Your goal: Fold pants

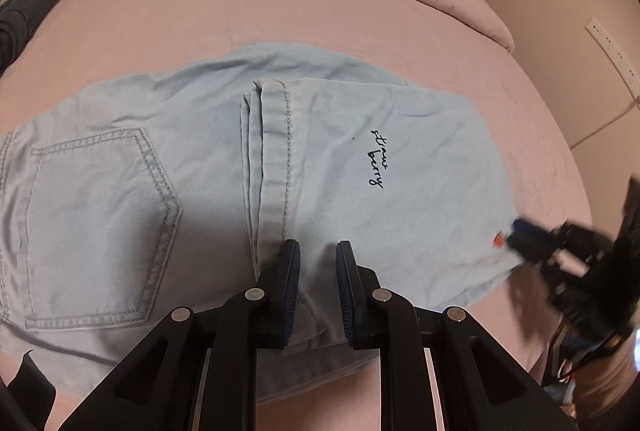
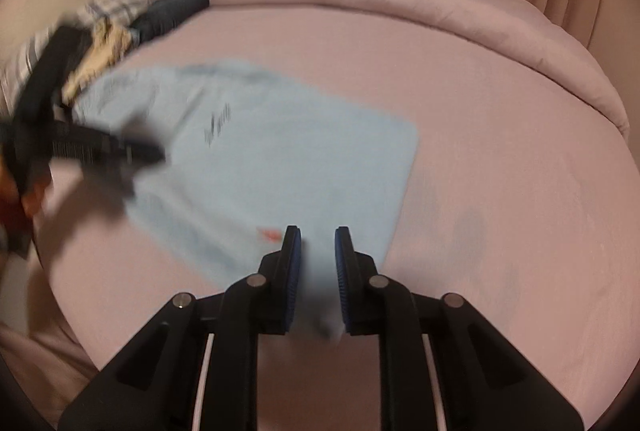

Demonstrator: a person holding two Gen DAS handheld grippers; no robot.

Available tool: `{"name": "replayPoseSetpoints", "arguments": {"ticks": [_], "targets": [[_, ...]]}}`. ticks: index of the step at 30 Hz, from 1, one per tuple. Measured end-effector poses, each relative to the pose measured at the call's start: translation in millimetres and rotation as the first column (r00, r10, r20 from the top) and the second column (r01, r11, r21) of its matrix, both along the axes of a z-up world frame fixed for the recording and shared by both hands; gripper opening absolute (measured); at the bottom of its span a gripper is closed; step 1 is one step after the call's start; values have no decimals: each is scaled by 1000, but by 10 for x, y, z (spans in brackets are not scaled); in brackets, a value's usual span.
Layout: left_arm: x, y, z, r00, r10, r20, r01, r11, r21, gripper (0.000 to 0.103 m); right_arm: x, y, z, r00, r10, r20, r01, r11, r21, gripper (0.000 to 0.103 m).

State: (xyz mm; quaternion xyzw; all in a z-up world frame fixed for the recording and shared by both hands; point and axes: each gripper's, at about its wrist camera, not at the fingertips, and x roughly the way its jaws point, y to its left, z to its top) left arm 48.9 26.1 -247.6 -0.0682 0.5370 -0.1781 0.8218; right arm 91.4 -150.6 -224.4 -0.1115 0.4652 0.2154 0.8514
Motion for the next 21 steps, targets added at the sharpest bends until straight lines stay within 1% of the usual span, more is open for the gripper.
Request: {"name": "replayPoseSetpoints", "arguments": {"ticks": [1,2,4,7,9,12,15,17,18,20,21], "targets": [[-11,7,5,1000,1,4,-1,1000,5,19,-47,-5,-92,1000,-8,-13,8,1000,-1,17],[-19,-3,13,1000,2,8,-2,1000,9,19,-81,-29,-170,999,-32,-6,32,999,24,17],[-32,-73,25,1000,8,16,-8,1000,13,19,-93,-56,-195,998,-65,3,65,996,58,18],[-48,-62,6,1000,15,24,-16,1000,6,19,-47,-93,-164,996,-82,-23,83,994,64,18],[-83,-129,-9,999,20,30,-20,1000,-3,19,-64,-67,-138,997,-77,-18,78,996,47,18],[-105,-116,-18,999,24,36,-23,999,-25,19,-70,-40,-87,996,-90,-9,90,996,23,18],[-196,2,2,999,26,42,-24,998,-52,19,-105,-2,53,993,-113,28,112,993,24,21],[-274,75,42,998,37,52,-32,996,-79,19,-118,66,131,994,-105,44,103,994,35,23],[-328,135,68,997,45,64,-38,994,-105,19,-119,113,164,994,-93,50,92,995,37,23],[-446,293,126,994,71,82,-58,987,-153,28,-104,227,201,997,-66,48,64,997,39,24],[-512,392,142,992,91,88,-75,982,-174,40,-92,299,207,998,-50,45,48,998,43,24]]}}
